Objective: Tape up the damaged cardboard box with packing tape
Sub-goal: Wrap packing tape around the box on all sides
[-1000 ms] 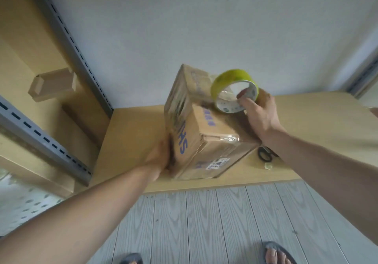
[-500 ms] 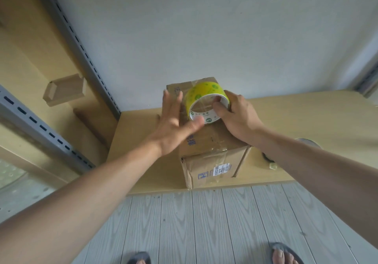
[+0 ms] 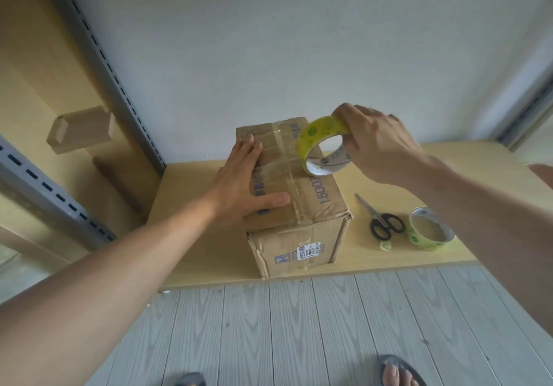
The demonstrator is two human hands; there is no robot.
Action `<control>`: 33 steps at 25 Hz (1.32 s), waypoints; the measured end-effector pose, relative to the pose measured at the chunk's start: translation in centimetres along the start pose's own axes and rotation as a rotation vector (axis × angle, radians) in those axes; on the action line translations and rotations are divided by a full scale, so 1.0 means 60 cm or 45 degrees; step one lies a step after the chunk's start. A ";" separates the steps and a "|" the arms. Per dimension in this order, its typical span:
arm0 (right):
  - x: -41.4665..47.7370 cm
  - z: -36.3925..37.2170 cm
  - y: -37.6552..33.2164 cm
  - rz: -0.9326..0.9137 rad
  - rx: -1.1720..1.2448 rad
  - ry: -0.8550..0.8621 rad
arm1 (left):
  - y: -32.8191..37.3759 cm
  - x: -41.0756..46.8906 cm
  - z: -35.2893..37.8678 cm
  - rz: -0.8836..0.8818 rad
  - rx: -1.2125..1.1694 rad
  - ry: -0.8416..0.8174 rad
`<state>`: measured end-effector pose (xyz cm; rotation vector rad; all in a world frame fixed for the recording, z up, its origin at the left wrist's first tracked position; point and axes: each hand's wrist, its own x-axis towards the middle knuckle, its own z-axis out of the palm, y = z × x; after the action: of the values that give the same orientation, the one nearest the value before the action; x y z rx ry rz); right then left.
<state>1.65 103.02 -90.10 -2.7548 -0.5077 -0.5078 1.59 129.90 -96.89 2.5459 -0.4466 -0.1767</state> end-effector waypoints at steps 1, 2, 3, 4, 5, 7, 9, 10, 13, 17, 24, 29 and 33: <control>-0.008 -0.005 0.013 0.014 0.006 -0.013 | 0.007 0.002 -0.001 0.003 -0.025 0.002; -0.016 -0.008 0.021 0.034 0.049 -0.025 | 0.013 0.003 0.001 0.012 -0.046 0.001; -0.020 -0.010 0.024 0.045 0.098 -0.031 | 0.019 0.003 0.003 0.028 -0.055 0.001; -0.022 -0.012 0.025 0.020 0.123 -0.026 | 0.020 0.004 0.004 0.041 -0.048 -0.001; -0.021 -0.013 0.026 -0.033 0.127 -0.020 | 0.018 0.002 0.002 0.037 -0.044 -0.006; -0.017 -0.020 0.043 -0.113 0.107 -0.034 | 0.006 -0.003 -0.004 0.025 -0.044 -0.011; -0.023 -0.021 0.065 -0.051 0.095 -0.099 | -0.009 -0.009 -0.008 0.013 -0.082 -0.007; -0.031 -0.014 0.074 -0.016 0.087 -0.135 | -0.013 -0.009 -0.008 0.020 -0.106 -0.014; -0.050 0.013 0.084 0.000 0.054 -0.197 | -0.011 -0.007 -0.005 0.040 -0.140 -0.027; -0.049 0.025 0.091 0.008 0.058 -0.214 | -0.011 -0.008 -0.006 0.046 -0.166 -0.028; -0.052 0.013 0.084 0.008 0.061 -0.206 | -0.010 -0.008 -0.005 0.048 -0.161 -0.013; -0.009 -0.060 0.054 -0.060 -0.005 -0.031 | -0.005 -0.003 -0.005 0.015 -0.151 -0.015; -0.026 -0.028 0.071 0.024 -0.022 -0.150 | -0.013 -0.002 -0.003 0.038 -0.165 0.028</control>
<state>1.45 98.16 -90.14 -2.8151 -0.5065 -0.3489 1.72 130.65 -97.14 2.4106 -0.4501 -0.1615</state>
